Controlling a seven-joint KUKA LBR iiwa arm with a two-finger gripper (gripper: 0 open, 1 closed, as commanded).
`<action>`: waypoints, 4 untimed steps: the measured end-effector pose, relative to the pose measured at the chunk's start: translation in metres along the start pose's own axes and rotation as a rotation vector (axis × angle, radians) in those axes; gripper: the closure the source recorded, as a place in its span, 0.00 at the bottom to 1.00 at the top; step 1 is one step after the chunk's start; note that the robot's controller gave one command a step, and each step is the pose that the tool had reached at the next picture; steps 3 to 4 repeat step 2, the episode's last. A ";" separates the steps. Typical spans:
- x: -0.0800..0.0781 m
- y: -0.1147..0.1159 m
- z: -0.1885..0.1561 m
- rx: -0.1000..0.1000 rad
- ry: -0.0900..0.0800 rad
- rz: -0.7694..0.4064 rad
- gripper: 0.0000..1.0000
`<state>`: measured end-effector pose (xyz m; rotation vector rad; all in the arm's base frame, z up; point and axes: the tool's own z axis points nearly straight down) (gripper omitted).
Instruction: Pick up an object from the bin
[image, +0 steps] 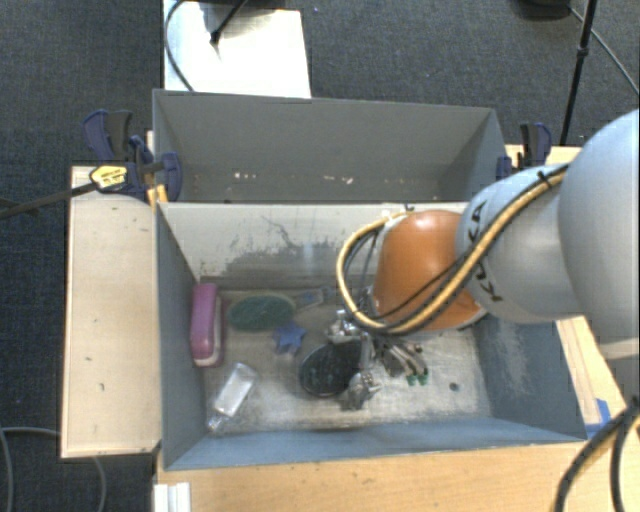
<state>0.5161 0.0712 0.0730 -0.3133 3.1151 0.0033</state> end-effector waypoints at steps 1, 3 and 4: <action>0.000 -0.003 -0.001 0.001 -0.001 0.008 1.00; -0.008 -0.004 -0.140 0.002 0.001 0.045 1.00; -0.008 -0.004 -0.140 0.002 0.001 0.045 1.00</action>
Offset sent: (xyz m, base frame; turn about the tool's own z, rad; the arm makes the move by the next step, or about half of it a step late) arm 0.0000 0.0000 0.0000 0.0000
